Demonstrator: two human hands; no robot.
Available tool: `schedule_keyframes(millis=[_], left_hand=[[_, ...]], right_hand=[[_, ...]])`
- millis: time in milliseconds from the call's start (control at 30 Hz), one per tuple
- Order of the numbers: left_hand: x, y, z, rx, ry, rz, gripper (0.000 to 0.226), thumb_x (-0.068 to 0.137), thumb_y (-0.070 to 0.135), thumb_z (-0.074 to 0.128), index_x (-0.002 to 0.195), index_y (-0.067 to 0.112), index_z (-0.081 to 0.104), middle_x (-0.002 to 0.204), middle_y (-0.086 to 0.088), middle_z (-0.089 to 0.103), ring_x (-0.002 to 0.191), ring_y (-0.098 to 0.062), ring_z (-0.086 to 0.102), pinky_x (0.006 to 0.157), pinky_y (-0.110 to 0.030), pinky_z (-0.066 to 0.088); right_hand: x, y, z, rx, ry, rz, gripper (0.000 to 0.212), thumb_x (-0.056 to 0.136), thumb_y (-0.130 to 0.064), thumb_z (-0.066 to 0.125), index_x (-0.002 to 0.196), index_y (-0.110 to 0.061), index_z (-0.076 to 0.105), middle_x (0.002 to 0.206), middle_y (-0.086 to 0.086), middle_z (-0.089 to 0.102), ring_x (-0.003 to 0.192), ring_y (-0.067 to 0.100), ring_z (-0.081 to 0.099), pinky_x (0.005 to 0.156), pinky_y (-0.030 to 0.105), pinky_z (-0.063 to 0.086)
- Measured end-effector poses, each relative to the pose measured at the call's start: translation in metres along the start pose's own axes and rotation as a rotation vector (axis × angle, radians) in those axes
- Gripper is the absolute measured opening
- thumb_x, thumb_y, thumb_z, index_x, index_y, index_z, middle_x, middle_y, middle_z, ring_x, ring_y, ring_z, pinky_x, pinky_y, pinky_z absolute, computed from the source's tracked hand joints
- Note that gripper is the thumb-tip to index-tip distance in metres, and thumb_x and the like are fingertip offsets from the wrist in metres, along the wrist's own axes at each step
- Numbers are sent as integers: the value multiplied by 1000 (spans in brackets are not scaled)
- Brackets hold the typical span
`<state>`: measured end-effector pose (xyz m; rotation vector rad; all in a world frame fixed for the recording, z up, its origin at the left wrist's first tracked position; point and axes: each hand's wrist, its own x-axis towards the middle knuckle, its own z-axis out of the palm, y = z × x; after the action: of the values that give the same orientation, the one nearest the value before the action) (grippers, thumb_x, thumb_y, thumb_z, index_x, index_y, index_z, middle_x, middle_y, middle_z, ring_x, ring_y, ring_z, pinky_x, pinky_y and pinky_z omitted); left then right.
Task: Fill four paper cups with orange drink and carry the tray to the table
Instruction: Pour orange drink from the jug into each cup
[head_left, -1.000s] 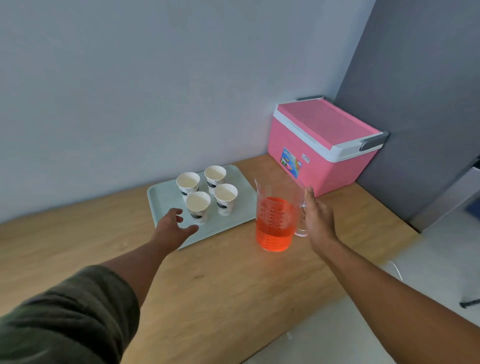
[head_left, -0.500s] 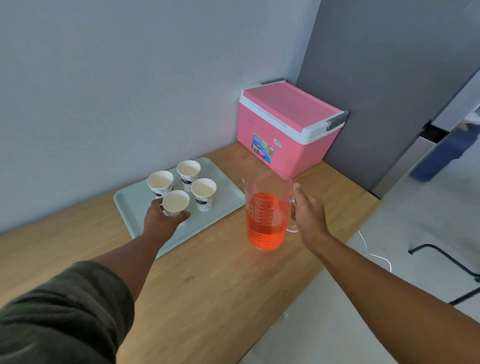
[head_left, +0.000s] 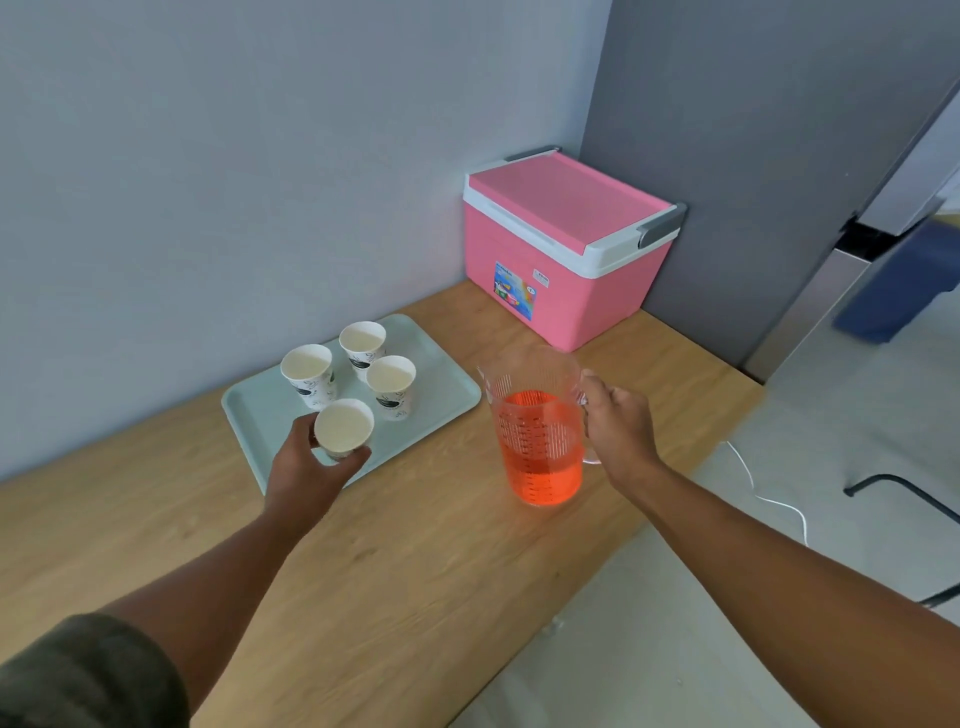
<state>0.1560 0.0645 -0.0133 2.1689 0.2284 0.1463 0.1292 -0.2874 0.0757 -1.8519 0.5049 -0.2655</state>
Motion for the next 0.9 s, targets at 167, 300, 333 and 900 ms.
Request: schedule_keyframes(millis=[167,300,333,900], left_hand=[[-27,24,28,9,-46,46,65,71,48,88,123,33,51,114,14,64,108,-11,60,89,-37,52],[-42,50,58,-9,-72,63,63,71,44,89,121,30,53,112,11,66,107,-12,62,89,-35,51],[-45,57,66,-20,-75,57,62,71,44,89,120,30,53,112,11,66,107,-12,62,89,-35,51],[-50,98,119,-77,-158,115,63,72,44,88,122,26,54,110,10,67,100,-10,63,84,-33,54]], right_hand=[[5,-10,-20,-49,-37,-20,60,105,-41,55,49,-20,54,47,-9,46,50,16,45,54,32,37],[13,-19,-36,-109,-81,-83,53,104,-44,54,72,-4,70,60,0,57,55,15,51,53,31,39],[14,-21,-39,-127,-90,-100,52,104,-44,53,74,-5,71,63,1,60,57,16,53,54,32,41],[15,-38,-53,-516,-137,-255,58,103,-48,47,66,-10,69,69,7,69,65,24,64,56,34,46]])
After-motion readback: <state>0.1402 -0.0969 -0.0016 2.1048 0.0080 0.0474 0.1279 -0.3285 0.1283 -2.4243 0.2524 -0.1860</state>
